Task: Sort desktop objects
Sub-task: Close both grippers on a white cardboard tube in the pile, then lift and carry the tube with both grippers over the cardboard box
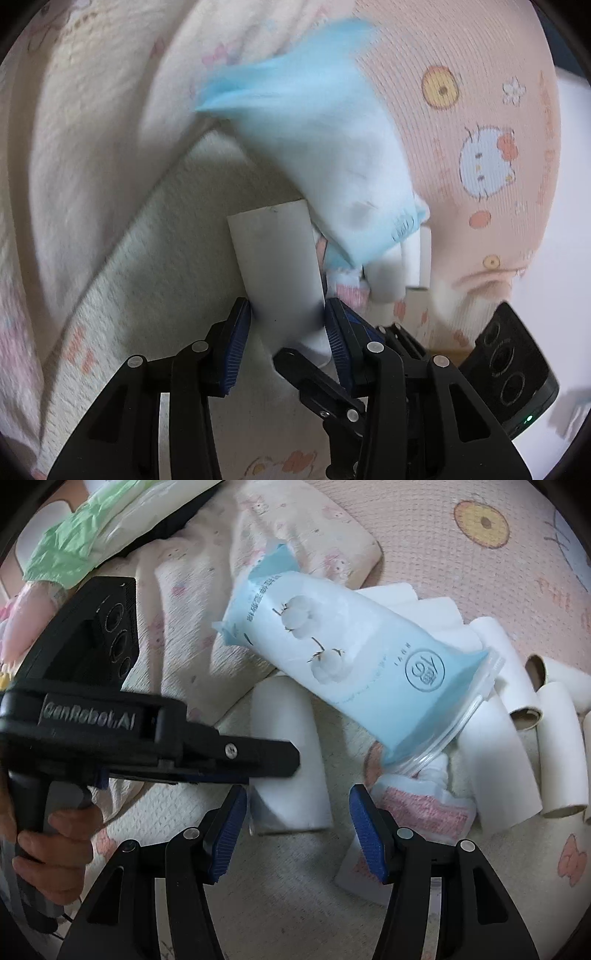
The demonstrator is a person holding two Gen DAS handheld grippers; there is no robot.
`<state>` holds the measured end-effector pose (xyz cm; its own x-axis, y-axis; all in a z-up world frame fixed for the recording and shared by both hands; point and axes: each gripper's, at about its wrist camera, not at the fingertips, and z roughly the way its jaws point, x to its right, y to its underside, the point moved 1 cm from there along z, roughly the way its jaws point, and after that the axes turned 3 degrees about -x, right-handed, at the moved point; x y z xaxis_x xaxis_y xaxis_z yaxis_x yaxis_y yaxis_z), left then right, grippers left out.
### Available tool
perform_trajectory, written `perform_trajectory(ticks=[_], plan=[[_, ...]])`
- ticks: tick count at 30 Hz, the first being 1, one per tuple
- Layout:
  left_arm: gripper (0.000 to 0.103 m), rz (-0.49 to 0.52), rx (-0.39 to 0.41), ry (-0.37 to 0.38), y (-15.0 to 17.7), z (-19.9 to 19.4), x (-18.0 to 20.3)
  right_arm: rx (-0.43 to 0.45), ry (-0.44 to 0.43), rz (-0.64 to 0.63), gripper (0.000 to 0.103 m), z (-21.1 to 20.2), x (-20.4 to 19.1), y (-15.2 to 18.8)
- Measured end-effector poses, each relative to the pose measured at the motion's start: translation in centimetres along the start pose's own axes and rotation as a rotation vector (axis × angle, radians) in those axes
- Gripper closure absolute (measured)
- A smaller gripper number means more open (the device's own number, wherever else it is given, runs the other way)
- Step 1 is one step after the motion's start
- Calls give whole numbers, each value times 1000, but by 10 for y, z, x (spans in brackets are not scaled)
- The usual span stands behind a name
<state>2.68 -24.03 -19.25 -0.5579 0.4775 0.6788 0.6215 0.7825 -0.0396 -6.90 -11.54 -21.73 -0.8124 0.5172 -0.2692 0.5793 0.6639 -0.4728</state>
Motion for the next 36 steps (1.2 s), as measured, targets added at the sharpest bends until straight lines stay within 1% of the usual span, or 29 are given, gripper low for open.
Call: perform_trajectory(ticks=[3, 4, 5, 6, 9, 11, 15, 17, 19, 22, 25, 28, 33, 35, 36], plan=[[57, 23, -10, -7, 10, 1, 4, 26, 5, 22, 48, -5, -1, 8], [57, 34, -16, -8, 13, 2, 6, 31, -7, 25, 48, -6, -2, 11], [57, 46, -23, -8, 17, 3, 7, 34, -18, 28, 49, -8, -3, 14], [57, 60, -30, -9, 21, 5, 10, 36, -7, 29, 53, -10, -4, 18], [57, 102, -34, -22, 30, 8, 17, 8, 33, 27, 53, -10, -9, 28], [57, 145, -34, -39, 35, 10, 24, -17, 43, 50, 53, -10, -7, 33], [58, 233, -32, -72, 45, 15, 41, -23, 36, 127, 53, -16, 2, 45], [61, 245, -21, -53, 51, 15, 51, -22, 32, 159, 53, -22, 6, 53], [61, 279, -46, -32, 58, 17, 60, -4, 56, 179, 53, -31, 9, 61], [61, 359, -63, -45, 67, 23, 77, 16, 66, 216, 53, -44, 16, 70], [61, 376, -83, -32, 73, 32, 91, 29, 88, 248, 53, -59, 21, 81], [61, 408, -107, -21, 81, 40, 103, 25, 125, 254, 53, -61, 22, 82], [61, 508, -133, -57, 100, 53, 124, 28, 184, 256, 53, -77, 31, 103], [61, 517, -156, -60, 106, 60, 127, 29, 191, 264, 53, -81, 36, 110], [61, 505, -174, -58, 107, 65, 126, 29, 191, 275, 53, -83, 39, 114]])
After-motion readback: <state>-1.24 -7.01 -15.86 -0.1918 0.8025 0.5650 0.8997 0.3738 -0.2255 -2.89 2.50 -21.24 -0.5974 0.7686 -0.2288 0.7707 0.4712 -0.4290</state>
